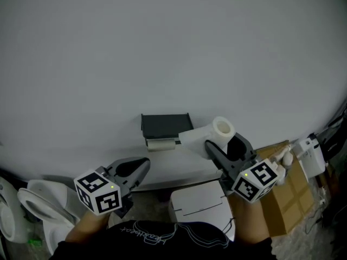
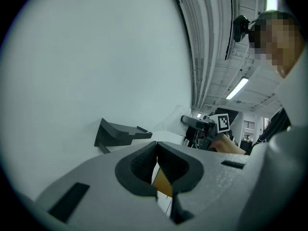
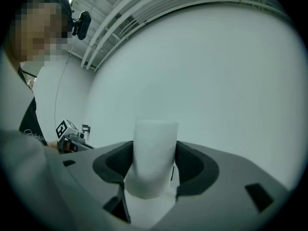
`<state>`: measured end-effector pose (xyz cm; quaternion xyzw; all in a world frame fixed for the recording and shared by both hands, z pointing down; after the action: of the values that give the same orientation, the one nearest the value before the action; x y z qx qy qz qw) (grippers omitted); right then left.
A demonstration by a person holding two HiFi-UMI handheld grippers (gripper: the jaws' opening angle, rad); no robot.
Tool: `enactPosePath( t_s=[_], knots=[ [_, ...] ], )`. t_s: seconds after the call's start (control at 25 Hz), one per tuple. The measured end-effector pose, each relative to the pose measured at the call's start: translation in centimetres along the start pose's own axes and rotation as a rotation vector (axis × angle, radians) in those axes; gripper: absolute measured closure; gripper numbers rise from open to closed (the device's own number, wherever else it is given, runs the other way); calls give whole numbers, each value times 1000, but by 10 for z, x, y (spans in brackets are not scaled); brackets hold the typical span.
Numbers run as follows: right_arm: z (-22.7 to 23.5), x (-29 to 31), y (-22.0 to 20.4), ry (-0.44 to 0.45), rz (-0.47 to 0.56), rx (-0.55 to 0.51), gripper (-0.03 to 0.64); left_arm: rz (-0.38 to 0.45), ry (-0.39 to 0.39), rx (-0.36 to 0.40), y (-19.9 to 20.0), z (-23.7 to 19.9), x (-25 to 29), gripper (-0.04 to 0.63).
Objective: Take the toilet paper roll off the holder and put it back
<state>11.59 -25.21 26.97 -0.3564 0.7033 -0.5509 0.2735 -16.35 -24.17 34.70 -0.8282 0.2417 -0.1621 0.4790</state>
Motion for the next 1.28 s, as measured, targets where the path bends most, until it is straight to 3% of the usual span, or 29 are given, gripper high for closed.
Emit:
enactPosePath(
  t_s=[0.64,1.28],
  knots=[
    [-16,-69,-65,14,-90,118,344,-2,38,-32,-36,45,14,590],
    [-43,-90,-115,80,-139,215,344,-14,103,-51,-67,66,-2,591]
  ],
)
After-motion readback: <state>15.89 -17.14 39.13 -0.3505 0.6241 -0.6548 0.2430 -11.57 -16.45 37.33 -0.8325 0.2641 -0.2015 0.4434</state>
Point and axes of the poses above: the fingertips, and each gripper's own axes: x forward along the fingers, z to its right, y out of its top, the point moved 8 cm from there along -x, backward along the fingers, and after that the axes turned 10 degrees about -x, right-handed, at the moved point
